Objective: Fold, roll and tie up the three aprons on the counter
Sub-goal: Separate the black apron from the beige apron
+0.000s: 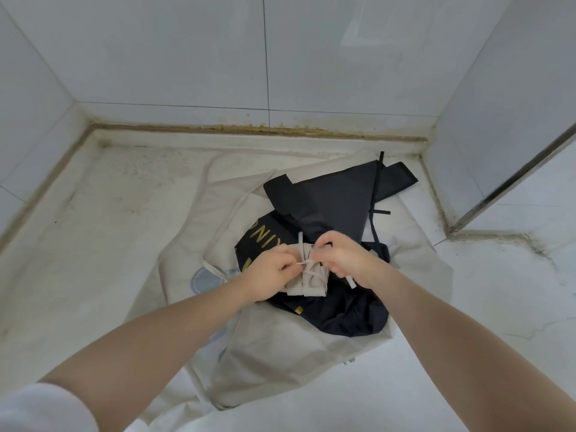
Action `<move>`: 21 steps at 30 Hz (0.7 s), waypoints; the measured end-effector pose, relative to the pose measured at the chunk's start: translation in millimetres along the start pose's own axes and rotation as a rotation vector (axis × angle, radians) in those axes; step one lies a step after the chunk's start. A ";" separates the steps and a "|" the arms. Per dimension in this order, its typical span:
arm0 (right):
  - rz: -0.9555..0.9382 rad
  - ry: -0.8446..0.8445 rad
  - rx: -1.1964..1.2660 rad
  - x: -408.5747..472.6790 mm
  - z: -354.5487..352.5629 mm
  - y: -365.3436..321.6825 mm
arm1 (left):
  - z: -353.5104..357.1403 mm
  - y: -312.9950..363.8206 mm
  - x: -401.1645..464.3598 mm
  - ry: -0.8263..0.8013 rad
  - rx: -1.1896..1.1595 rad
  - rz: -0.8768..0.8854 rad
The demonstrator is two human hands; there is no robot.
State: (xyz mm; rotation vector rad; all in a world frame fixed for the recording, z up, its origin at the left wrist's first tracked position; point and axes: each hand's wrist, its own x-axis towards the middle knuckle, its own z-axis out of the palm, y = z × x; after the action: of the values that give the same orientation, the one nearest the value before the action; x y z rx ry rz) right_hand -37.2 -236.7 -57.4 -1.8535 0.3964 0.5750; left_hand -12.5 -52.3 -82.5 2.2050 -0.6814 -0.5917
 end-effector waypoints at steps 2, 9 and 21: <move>-0.056 0.060 -0.084 -4.7 -7.0 13.1 | -7.2 -9.6 -1.0 -0.024 0.077 -0.088; -0.199 0.064 -0.736 2.2 -12.2 12.9 | -8.7 13.5 20.8 0.014 0.855 -0.158; -0.326 0.164 0.779 -23.6 -16.9 -54.0 | -61.6 69.0 36.2 0.120 -0.982 -0.247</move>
State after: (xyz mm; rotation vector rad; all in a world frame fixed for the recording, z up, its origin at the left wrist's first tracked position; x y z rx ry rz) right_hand -24.9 -234.2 2.6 -1.1711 0.3482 0.0184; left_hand 31.6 -83.6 0.8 1.3743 -0.0010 -0.7100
